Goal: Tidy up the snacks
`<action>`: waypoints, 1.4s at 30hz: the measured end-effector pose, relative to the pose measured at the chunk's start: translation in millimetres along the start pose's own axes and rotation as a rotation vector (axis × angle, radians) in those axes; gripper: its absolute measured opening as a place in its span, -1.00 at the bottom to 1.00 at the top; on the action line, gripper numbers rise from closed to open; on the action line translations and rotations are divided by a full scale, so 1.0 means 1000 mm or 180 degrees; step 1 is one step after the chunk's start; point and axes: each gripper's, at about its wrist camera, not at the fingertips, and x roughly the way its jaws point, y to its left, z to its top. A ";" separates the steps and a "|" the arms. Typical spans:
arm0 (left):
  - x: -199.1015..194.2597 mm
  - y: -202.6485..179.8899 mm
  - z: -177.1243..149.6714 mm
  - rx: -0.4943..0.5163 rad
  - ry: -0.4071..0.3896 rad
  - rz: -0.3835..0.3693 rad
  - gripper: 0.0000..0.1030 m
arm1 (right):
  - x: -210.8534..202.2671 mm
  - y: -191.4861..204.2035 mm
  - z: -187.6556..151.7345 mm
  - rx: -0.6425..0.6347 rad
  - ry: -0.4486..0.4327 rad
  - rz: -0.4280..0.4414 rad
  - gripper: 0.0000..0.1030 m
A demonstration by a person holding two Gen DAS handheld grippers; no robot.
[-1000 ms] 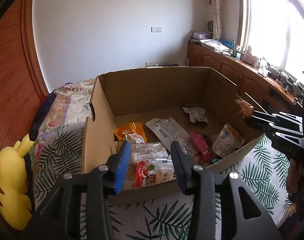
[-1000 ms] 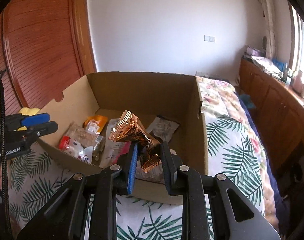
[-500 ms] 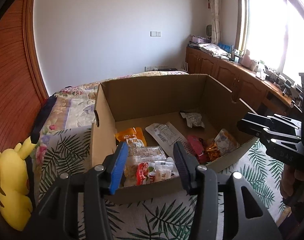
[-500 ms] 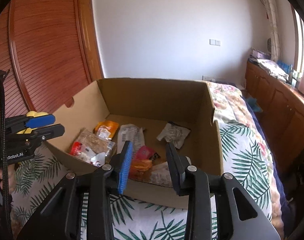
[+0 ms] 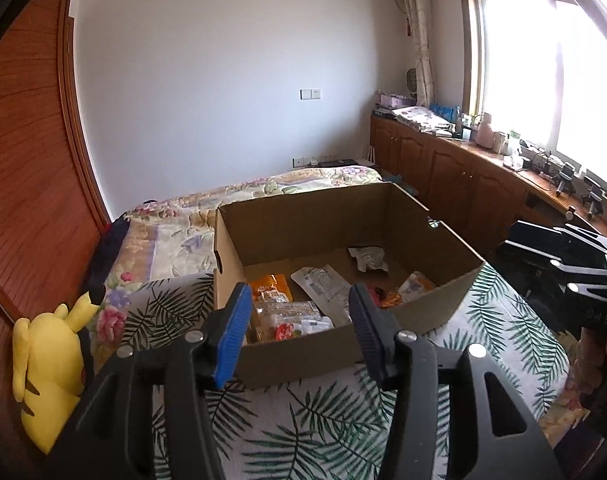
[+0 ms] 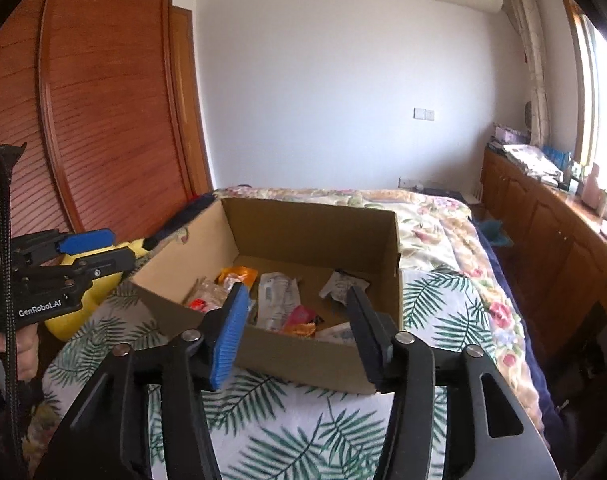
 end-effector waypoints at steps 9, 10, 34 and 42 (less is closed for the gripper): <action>-0.046 -0.008 -0.020 -0.0140 -0.0150 0.0012 0.42 | -0.041 0.023 -0.018 -0.0082 -0.0071 0.0019 0.36; -0.049 -0.008 -0.021 -0.0139 -0.0149 0.0019 0.45 | -0.045 0.025 -0.019 -0.0083 -0.0079 0.0031 0.41; -0.150 -0.045 -0.065 -0.0035 -0.0588 0.0350 0.92 | -0.131 0.041 -0.060 0.0085 -0.0399 -0.0234 0.82; -0.160 -0.059 -0.096 -0.0100 -0.0473 0.0339 0.92 | -0.154 0.045 -0.083 0.0087 -0.0435 -0.0334 0.82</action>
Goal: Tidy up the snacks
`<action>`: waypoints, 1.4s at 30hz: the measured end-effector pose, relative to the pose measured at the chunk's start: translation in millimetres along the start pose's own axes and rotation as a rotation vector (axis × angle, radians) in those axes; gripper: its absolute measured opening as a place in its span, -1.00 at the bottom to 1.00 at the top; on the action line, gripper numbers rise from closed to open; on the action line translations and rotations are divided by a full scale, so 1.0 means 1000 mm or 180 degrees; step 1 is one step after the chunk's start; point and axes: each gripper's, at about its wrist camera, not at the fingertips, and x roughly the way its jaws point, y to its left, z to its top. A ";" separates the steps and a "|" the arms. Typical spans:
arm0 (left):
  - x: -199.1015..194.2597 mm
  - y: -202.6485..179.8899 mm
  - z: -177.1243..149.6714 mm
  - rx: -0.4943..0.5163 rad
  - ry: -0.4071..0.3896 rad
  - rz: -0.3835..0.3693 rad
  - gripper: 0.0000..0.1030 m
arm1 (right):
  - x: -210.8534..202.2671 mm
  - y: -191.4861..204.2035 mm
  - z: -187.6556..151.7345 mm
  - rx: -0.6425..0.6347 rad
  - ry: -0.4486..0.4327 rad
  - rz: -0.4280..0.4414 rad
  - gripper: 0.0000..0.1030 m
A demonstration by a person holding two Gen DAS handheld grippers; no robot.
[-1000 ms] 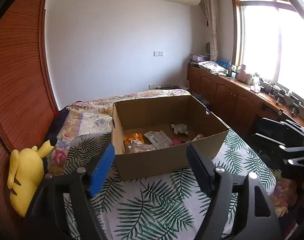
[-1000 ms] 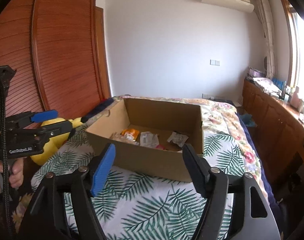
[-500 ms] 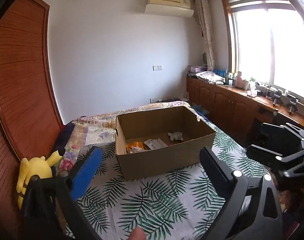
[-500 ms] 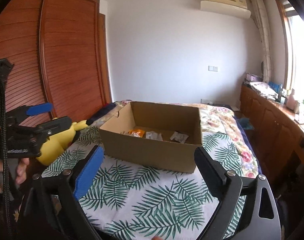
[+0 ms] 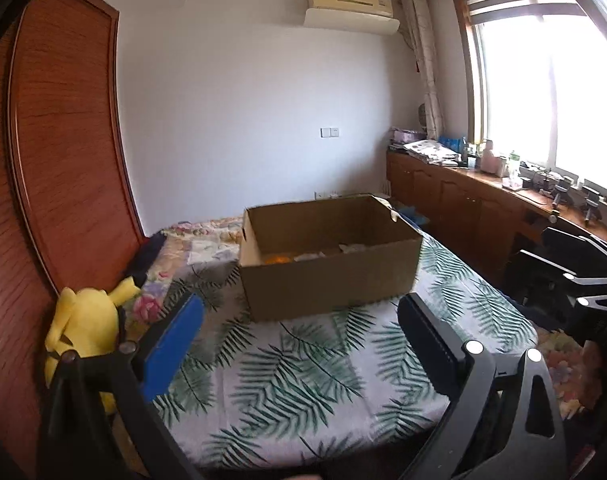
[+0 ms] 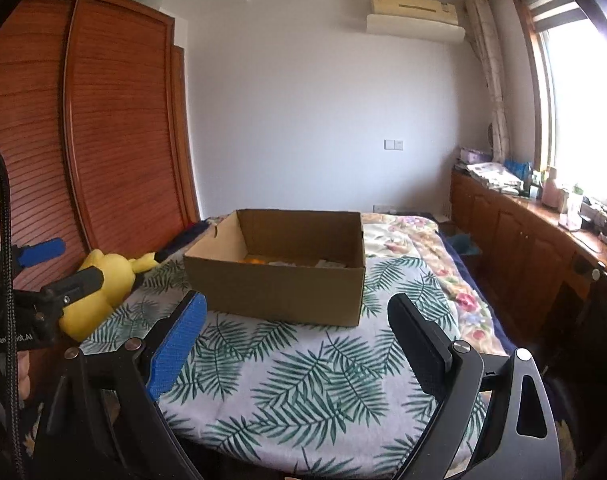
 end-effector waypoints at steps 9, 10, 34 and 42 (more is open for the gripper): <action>-0.005 -0.010 -0.028 -0.0153 0.0123 -0.0015 0.92 | -0.018 0.007 -0.024 0.0001 -0.0014 0.0018 0.82; -0.005 -0.011 -0.031 -0.0152 0.0134 -0.0013 0.92 | -0.019 0.008 -0.026 -0.0019 -0.0014 0.0002 0.82; -0.017 -0.009 -0.048 -0.0213 0.0125 0.0064 0.92 | -0.028 -0.001 -0.056 0.0149 0.0068 -0.0121 0.82; -0.019 -0.009 -0.048 -0.0216 0.0111 0.0052 0.92 | -0.029 0.002 -0.055 0.0126 0.0051 -0.0117 0.82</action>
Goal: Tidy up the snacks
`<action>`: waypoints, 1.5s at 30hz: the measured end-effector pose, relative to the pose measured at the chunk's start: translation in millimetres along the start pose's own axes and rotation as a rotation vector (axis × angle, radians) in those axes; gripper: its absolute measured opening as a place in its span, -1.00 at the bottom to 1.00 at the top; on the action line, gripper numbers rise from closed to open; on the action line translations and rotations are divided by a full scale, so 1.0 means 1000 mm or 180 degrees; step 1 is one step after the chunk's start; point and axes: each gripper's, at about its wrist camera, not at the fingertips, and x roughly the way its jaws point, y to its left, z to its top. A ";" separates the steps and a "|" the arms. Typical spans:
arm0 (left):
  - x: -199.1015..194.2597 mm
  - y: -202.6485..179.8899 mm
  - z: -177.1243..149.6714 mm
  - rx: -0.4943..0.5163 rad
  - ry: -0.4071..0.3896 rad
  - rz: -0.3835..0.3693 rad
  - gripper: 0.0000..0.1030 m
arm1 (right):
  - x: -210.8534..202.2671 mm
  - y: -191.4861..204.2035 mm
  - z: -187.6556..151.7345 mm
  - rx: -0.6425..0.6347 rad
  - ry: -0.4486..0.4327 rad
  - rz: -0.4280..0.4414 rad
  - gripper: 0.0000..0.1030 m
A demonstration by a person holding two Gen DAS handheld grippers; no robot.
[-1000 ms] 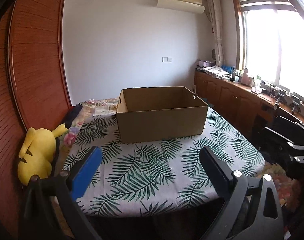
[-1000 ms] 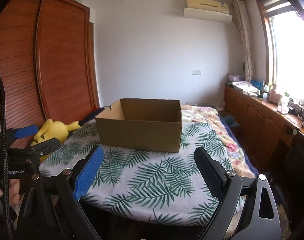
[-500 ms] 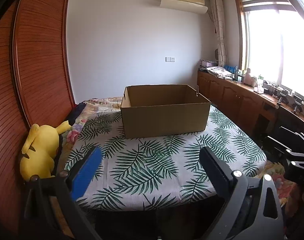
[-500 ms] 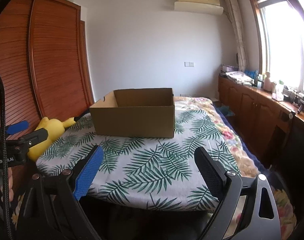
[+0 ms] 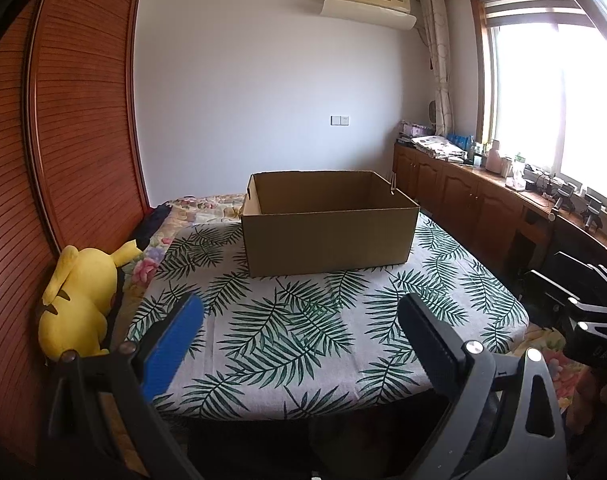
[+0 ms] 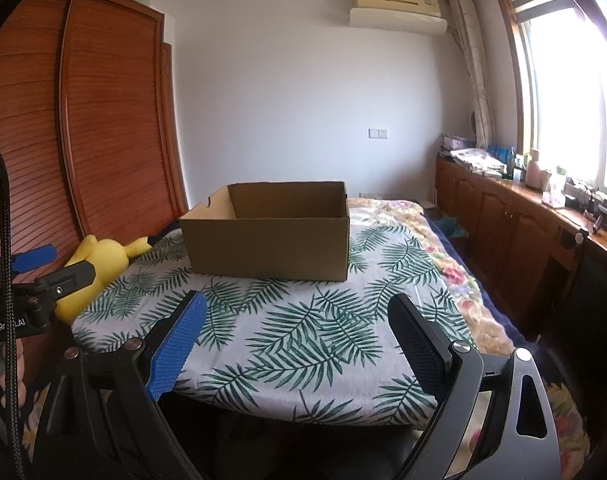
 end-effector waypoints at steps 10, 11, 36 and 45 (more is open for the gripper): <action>-0.002 0.000 0.000 0.0003 -0.0008 0.0000 0.92 | 0.000 0.000 0.002 -0.0008 -0.0012 -0.0010 0.82; -0.002 0.000 0.000 -0.0003 -0.0012 -0.0002 0.92 | -0.001 0.000 0.002 -0.0010 -0.0014 -0.0009 0.82; -0.003 0.002 -0.002 -0.0009 -0.0021 0.0007 0.92 | -0.002 0.000 0.004 -0.0009 -0.0029 -0.0016 0.82; -0.004 0.002 -0.003 -0.0004 -0.0028 0.0012 0.92 | -0.003 0.000 0.004 -0.0013 -0.0043 -0.0022 0.82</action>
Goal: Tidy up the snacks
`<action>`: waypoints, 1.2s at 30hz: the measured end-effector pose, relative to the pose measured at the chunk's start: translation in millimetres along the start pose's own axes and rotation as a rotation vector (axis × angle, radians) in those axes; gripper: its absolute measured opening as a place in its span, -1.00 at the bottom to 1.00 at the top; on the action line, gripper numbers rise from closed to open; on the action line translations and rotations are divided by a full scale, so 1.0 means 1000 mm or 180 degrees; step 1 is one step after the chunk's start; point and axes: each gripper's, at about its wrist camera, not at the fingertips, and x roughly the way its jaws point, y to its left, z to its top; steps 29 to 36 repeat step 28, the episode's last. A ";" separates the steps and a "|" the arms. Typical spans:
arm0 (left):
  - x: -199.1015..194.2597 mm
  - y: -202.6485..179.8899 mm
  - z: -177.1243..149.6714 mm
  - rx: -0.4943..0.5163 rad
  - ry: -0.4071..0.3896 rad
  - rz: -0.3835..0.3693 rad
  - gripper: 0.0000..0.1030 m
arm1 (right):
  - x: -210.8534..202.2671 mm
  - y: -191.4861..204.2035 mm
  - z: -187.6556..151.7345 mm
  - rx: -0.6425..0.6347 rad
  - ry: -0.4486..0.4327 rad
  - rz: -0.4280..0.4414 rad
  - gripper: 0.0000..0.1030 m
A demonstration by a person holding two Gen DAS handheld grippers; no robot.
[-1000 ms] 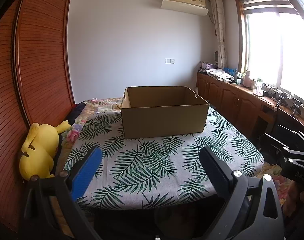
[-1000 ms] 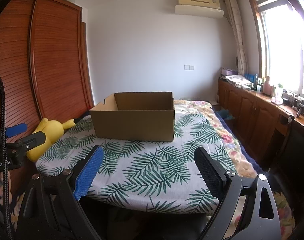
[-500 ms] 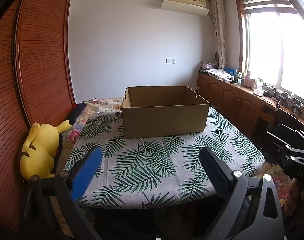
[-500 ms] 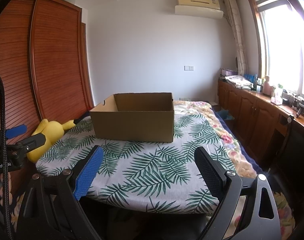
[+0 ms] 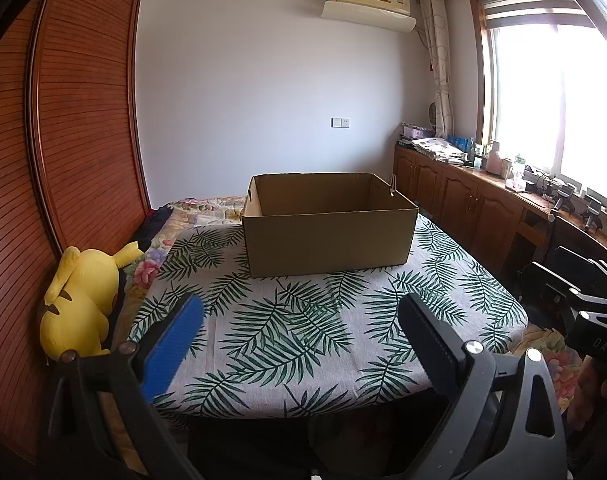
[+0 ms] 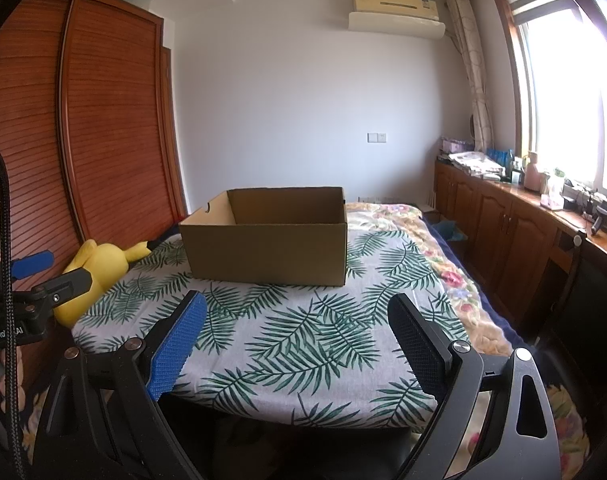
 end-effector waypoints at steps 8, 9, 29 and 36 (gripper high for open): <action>0.000 -0.001 0.001 0.0010 -0.0007 -0.0007 0.92 | 0.000 0.000 0.000 0.0003 0.0000 0.0001 0.82; 0.000 -0.001 0.001 0.0007 -0.0003 -0.0008 0.92 | 0.000 0.000 0.000 0.0005 -0.0004 -0.0002 0.82; -0.003 -0.002 0.003 0.0004 -0.0001 -0.0035 0.92 | 0.000 -0.002 0.001 0.0026 0.0000 0.0001 0.82; -0.003 -0.002 0.003 0.0004 -0.0001 -0.0035 0.92 | 0.000 -0.002 0.001 0.0026 0.0000 0.0001 0.82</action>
